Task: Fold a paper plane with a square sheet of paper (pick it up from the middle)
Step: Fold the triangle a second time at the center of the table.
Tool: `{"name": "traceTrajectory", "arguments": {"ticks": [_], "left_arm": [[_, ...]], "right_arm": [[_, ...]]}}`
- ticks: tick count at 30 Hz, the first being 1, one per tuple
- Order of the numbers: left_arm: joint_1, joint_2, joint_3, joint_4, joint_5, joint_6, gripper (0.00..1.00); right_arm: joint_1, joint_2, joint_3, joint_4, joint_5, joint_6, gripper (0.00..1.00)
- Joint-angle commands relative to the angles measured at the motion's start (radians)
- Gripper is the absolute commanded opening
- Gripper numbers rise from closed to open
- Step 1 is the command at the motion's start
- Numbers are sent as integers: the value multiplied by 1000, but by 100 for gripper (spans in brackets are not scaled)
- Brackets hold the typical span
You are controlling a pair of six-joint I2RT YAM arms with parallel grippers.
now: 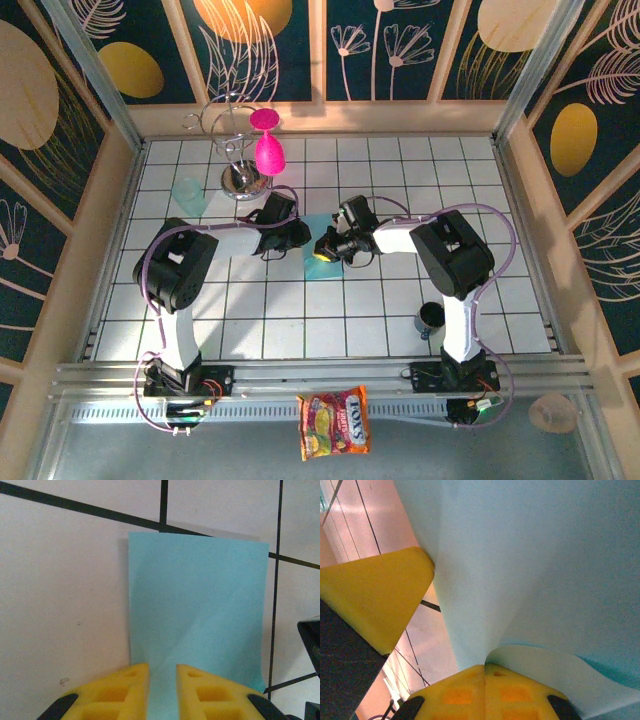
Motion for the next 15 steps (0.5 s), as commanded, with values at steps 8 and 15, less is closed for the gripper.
{"name": "traceTrajectory", "arguments": {"ticks": [8,15], "left_arm": [[15,-135,-14,-42,-110,-16,28],[44,-198,-56,-36,-147,-39,33]], "right_arm": [[8,35,12,-51,16,-26,27],[8,32,9,-48,21,-27,37]]}}
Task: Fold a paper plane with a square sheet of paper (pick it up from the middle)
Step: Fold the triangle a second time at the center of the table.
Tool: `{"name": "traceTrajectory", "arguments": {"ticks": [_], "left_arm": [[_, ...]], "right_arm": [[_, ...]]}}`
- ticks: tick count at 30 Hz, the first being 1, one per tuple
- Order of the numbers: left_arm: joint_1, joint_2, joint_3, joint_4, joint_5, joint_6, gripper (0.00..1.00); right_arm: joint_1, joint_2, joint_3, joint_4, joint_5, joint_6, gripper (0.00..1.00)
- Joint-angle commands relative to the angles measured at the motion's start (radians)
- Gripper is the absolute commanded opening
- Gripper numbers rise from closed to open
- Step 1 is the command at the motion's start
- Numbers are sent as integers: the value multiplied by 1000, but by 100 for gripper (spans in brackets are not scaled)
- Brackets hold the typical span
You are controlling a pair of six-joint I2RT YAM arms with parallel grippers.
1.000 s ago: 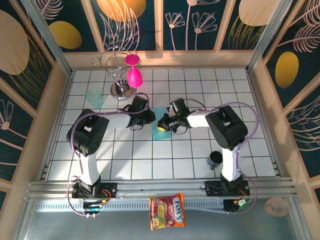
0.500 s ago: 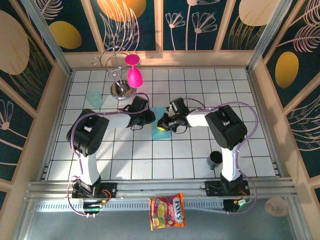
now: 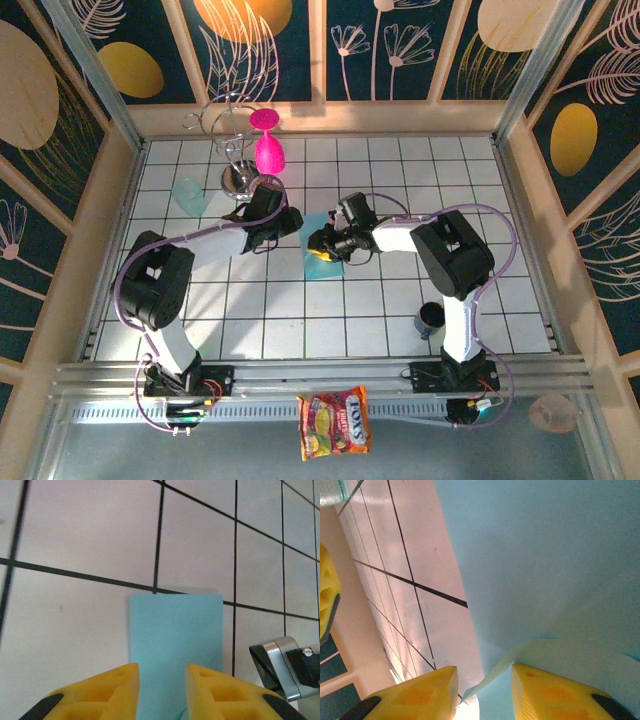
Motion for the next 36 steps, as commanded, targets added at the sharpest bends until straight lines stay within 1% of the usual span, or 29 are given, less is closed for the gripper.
{"name": "traceTrajectory", "arguments": {"ticks": [1,5,6,12,14,17,23,25,26,29,33,36], "left_arm": [[12,-25,-22,-11,-36,-21,33],[14,-66,-22,-5,-21,-19,36],[14,-69,-48,-2,-14,-18,36],[14,-63,-55,13,59,7,36],[13,-57,-64,28,88,5,34],[7,-48,-77,48,126,-6,27],[-33,-37,-92,66,175,-18,13],[-51,1,-92,65,183,-17,9],[-57,7,-93,66,186,-18,7],[-72,33,-91,68,200,-19,0],[-86,60,-84,62,213,-15,0],[-88,80,-73,38,194,-10,0]], "right_arm": [[6,31,-13,-53,56,-7,38],[6,25,-22,-43,59,-7,43],[5,23,-25,-38,58,-7,44],[6,16,-35,-37,60,-17,46],[5,16,-37,-36,63,-17,46],[5,21,-37,-51,72,-21,41],[5,34,-33,-81,88,-28,20],[6,41,-31,-90,91,-29,12],[6,46,-29,-96,93,-30,10],[6,56,-21,-120,105,-36,6],[5,57,-19,-135,117,-39,4],[6,55,-23,-131,117,-38,4]]}}
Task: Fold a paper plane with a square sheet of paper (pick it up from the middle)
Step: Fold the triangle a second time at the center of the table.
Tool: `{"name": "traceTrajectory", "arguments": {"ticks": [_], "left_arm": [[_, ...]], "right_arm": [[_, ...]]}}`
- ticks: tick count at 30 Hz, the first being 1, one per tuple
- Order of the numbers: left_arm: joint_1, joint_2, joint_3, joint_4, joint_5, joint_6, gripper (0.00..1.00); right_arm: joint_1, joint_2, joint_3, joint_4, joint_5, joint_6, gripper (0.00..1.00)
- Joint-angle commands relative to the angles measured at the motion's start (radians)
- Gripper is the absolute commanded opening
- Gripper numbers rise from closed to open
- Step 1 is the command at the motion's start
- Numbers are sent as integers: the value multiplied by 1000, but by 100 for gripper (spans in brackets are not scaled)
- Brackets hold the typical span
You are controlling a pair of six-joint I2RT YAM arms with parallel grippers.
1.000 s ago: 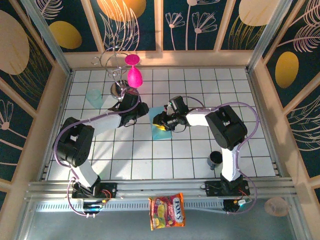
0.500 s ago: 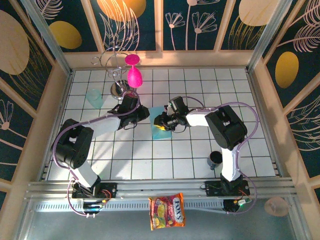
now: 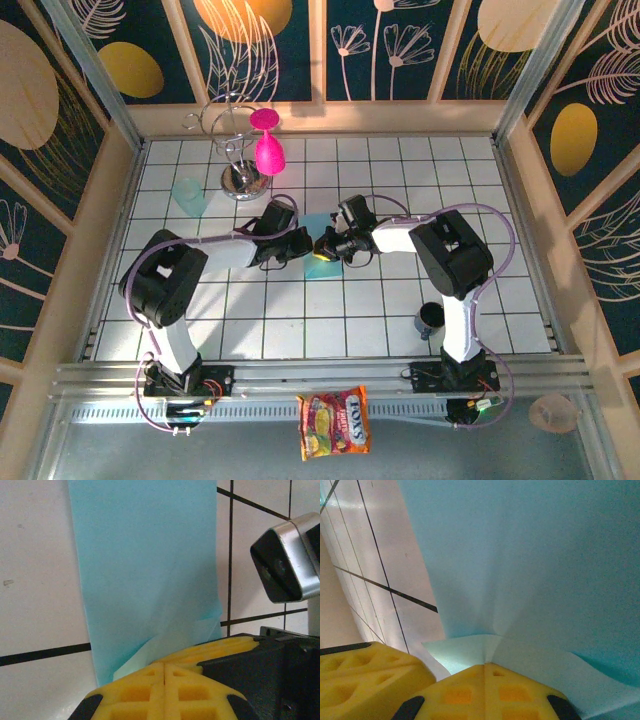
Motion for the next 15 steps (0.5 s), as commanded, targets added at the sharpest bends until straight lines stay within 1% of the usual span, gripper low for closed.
{"name": "traceTrajectory", "arguments": {"ticks": [1,4,9,11,15], "left_arm": [[-4,31,11,-25,-10,8,0],[-5,41,23,-46,-50,13,0],[-4,65,25,-64,-62,15,0],[-5,73,27,-82,-85,18,0],[-4,82,30,-114,-123,24,0]], "right_arm": [[3,48,-15,-106,62,-14,4],[4,47,-14,-103,62,-13,4],[4,39,-18,-92,57,-10,4],[5,34,-18,-85,56,-8,3],[-1,-3,-30,-22,20,9,4]]}}
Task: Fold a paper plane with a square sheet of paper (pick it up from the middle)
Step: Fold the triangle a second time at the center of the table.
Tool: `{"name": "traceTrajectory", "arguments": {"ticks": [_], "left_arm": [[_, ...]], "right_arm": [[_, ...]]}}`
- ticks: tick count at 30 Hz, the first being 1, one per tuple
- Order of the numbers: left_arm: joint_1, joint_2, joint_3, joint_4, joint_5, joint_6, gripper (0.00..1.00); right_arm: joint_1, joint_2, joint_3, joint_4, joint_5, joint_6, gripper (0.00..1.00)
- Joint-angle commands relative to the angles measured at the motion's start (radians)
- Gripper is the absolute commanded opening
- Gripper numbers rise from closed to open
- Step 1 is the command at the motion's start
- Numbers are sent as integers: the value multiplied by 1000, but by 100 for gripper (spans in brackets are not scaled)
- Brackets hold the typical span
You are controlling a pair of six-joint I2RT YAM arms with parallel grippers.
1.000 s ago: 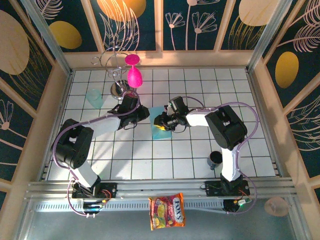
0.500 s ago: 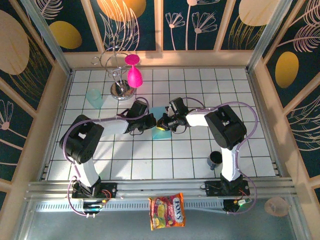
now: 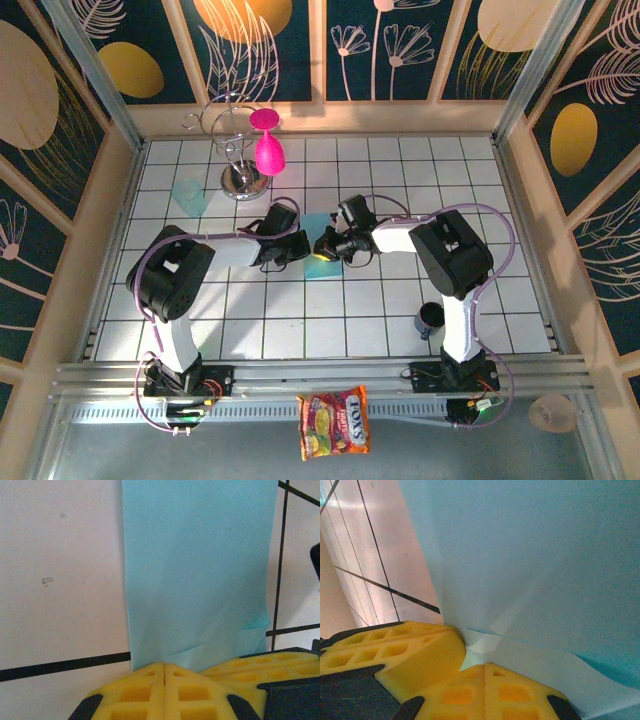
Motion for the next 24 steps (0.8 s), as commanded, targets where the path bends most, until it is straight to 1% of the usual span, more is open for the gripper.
{"name": "traceTrajectory", "arguments": {"ticks": [1,4,7,16,20,24], "left_arm": [[-2,34,12,-81,-63,18,0],[-3,39,5,-87,-67,20,0],[-3,42,-1,-87,-64,22,0],[-3,42,-9,-90,-70,22,0],[-2,48,-10,-99,-79,22,0],[-3,48,-24,-111,-101,23,0]], "right_arm": [[-3,-27,-38,-2,11,12,4],[-13,-102,-64,55,16,14,4],[-17,-130,-72,56,46,-8,5],[4,-53,-34,43,45,-24,3],[-2,-28,-25,27,77,-25,3],[-26,-25,-53,28,112,9,2]]}}
